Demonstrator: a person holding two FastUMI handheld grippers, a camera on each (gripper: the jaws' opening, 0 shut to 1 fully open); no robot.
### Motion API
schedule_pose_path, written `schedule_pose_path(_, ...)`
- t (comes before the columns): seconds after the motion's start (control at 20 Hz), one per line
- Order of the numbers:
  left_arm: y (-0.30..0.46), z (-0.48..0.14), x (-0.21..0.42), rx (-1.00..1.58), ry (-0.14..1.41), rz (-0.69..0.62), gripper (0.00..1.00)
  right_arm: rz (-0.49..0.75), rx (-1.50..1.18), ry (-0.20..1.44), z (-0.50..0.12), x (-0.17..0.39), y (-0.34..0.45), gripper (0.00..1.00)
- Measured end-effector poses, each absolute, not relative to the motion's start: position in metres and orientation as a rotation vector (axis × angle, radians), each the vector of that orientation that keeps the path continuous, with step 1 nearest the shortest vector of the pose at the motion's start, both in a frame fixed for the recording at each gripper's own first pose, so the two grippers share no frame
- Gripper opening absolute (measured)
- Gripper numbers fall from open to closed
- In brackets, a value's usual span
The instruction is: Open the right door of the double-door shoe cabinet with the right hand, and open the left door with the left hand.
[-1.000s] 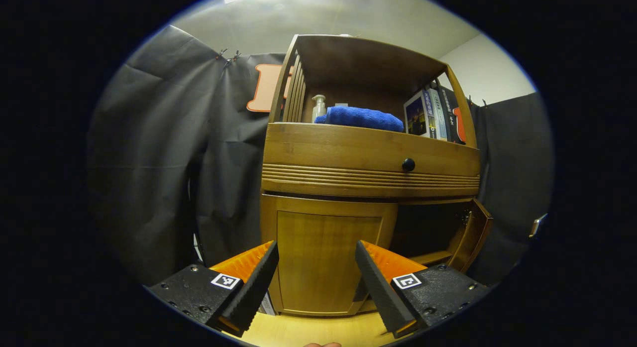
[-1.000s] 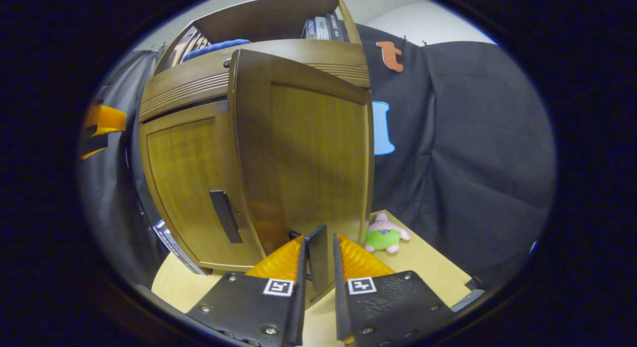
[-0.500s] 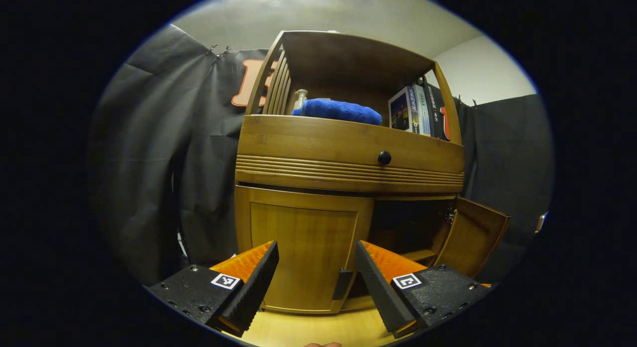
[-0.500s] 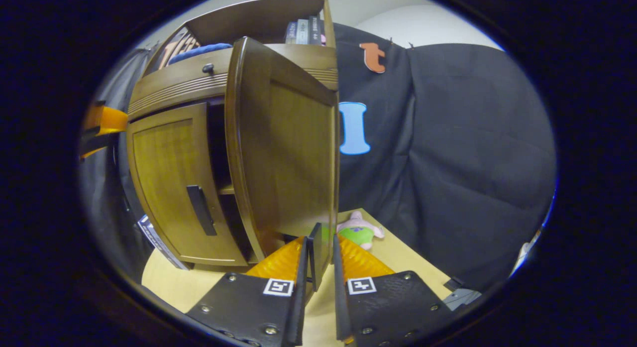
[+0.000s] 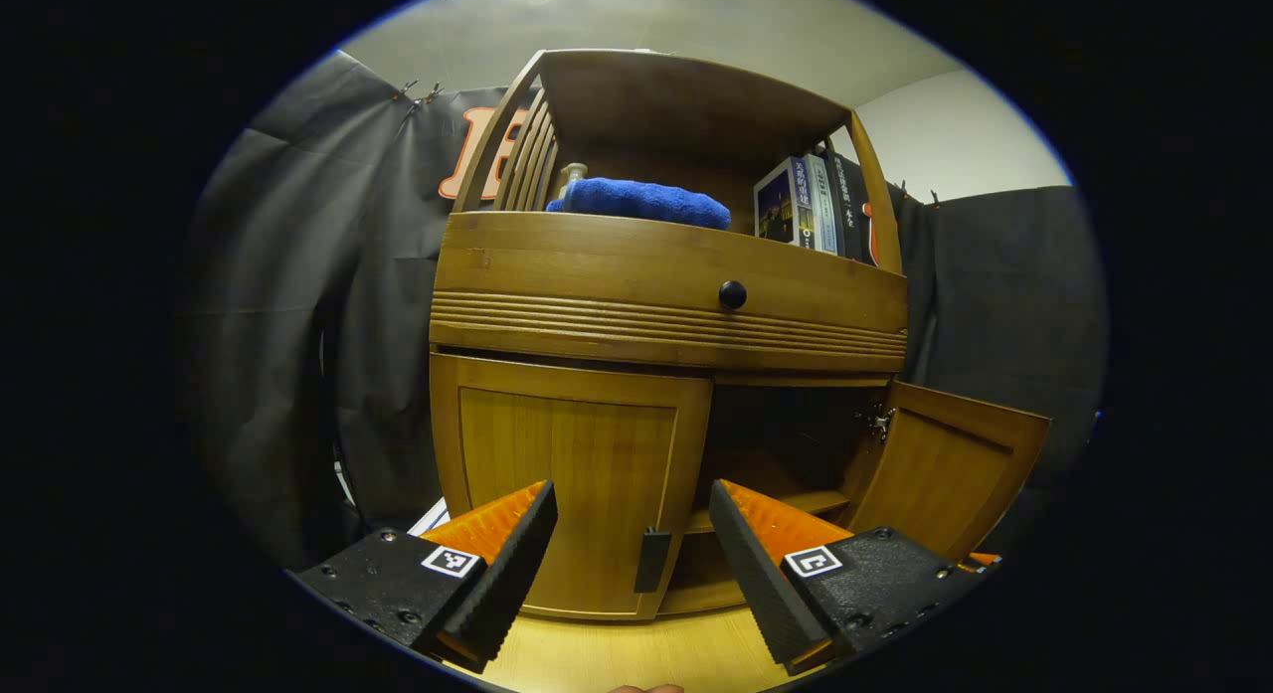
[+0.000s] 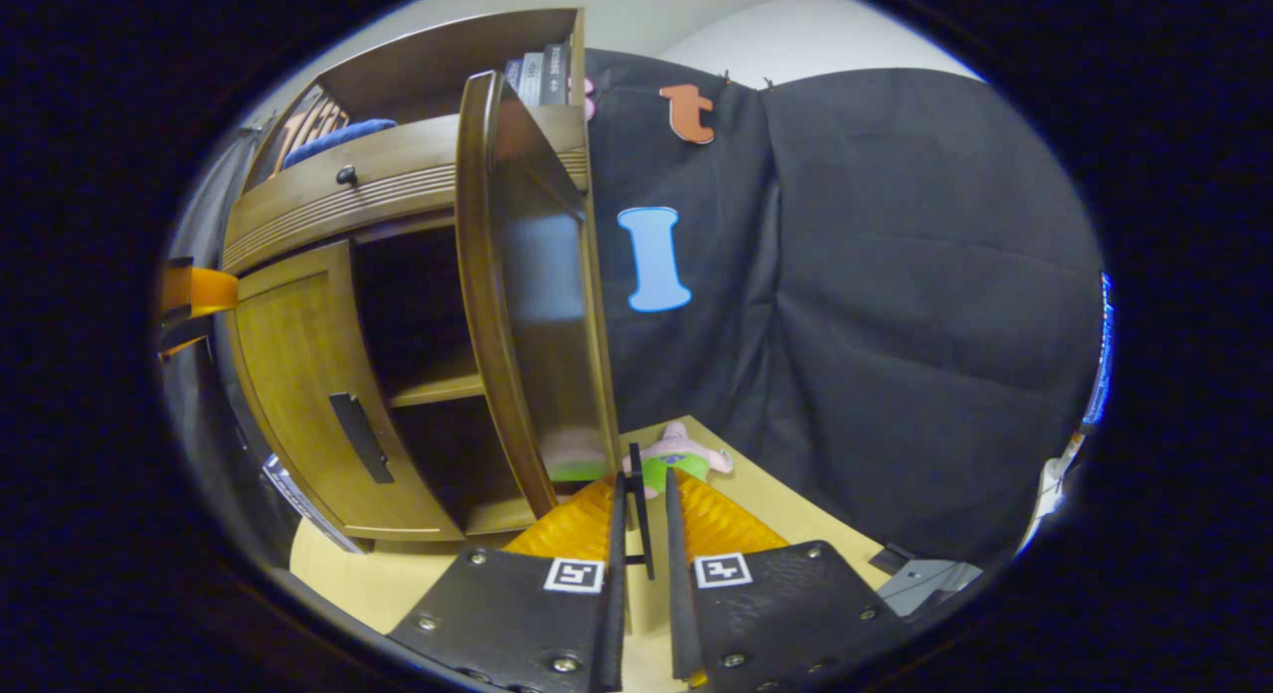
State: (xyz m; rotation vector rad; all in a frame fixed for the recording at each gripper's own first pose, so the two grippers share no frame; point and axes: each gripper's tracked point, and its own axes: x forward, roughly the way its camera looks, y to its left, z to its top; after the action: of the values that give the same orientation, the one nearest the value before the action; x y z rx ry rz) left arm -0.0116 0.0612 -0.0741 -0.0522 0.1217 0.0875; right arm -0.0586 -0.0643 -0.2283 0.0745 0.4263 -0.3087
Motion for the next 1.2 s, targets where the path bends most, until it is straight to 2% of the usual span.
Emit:
schedule_pose_path(0.3,0.059,-0.101,0.0,-0.069,0.176,0.107,0.96,-0.353,0.071,0.414,-0.228,-0.073,-0.097,0.19)
schedule_pose_path(0.35,0.058,-0.105,0.001,-0.074,0.183,0.108,0.92,-0.361,0.068,0.412,-0.228,-0.073,-0.101,0.19)
schedule_pose_path(0.4,0.058,-0.109,0.003,-0.076,0.192,0.11,0.96,-0.368,0.067,0.411,-0.228,-0.074,-0.104,0.19)
schedule_pose_path(1.05,0.047,-0.167,0.044,-0.092,0.269,0.086,0.96,-0.431,0.059,0.404,-0.224,-0.066,-0.122,0.19)
schedule_pose_path(1.15,0.048,-0.176,0.054,-0.084,0.28,0.09,0.92,-0.469,0.038,0.402,-0.221,-0.069,-0.137,0.19)
schedule_pose_path(1.2,0.049,-0.182,0.06,-0.076,0.292,0.093,0.96,-0.484,0.041,0.389,-0.218,-0.07,-0.144,0.19)
